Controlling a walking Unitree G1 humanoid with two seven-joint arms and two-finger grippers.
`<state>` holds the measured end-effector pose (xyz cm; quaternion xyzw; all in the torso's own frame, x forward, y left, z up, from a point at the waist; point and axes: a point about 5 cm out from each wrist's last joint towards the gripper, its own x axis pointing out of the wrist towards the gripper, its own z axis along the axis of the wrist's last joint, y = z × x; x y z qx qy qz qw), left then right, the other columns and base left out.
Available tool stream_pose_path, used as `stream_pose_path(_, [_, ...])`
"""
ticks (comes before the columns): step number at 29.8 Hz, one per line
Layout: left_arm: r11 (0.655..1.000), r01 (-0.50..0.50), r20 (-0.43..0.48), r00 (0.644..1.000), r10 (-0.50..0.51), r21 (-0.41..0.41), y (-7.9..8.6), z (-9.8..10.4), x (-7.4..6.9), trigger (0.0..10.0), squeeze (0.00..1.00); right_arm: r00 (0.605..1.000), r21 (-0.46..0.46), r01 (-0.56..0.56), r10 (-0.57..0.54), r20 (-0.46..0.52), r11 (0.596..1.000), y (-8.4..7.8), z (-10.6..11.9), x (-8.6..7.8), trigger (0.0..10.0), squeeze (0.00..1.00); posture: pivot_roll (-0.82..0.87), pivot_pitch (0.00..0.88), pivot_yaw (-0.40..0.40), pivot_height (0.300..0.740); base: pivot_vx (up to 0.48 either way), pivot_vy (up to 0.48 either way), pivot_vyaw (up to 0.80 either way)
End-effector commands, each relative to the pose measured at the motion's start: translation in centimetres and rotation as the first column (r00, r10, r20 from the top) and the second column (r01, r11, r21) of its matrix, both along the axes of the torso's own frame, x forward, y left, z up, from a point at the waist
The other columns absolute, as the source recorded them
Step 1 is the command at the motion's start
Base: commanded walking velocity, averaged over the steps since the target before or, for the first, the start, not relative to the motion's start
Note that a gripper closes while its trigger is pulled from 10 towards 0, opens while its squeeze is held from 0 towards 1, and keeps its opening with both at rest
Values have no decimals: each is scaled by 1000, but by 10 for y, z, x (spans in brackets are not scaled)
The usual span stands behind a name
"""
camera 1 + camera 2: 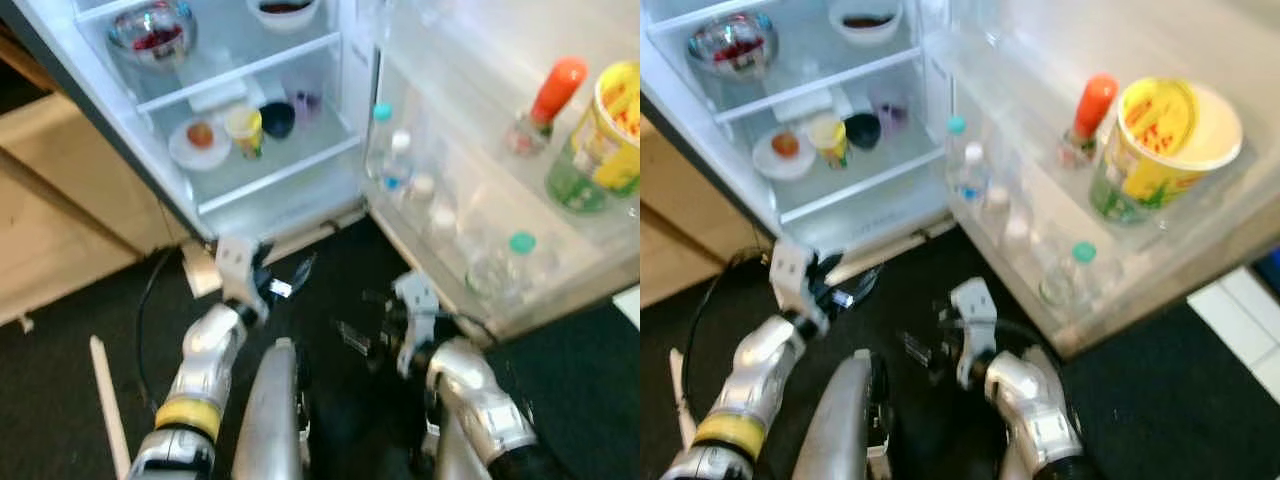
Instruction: Restocking fridge
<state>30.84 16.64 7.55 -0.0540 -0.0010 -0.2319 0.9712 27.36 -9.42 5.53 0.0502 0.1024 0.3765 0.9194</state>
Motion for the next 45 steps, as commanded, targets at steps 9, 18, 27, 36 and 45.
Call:
stream_pose_path(9, [991,-130,-212,968,132,22,28,-53,-28,10000,0,995,-2,56,-56,-80,998,-18,-25,-3,10000,0,27,176,44,665,0,0,0])
stream_pose_path(18, [986,-158,-345,923,169,60,30,-80,-45,10000,0,997,30,34,-32,-72,999,-20,-22,4,10000,0,15,140,29,705,0,0,0])
stream_pose_path(27, [972,-134,-471,857,211,192,35,-106,-67,10000,0,992,-14,77,-78,-98,997,-28,-31,5,10000,0,5,121,28,729,0,0,0])
stream_pose_path(36, [945,-175,-600,737,311,275,50,-133,-103,10000,0,949,-26,157,-158,-274,987,-59,-68,-21,10000,0,-4,92,16,740,0,0,0])
stream_pose_path(45, [924,-192,-691,617,376,331,55,-154,-138,10000,0,879,-112,192,-222,-423,975,-81,-99,-54,10000,0,-12,70,8,740,0,0,0])
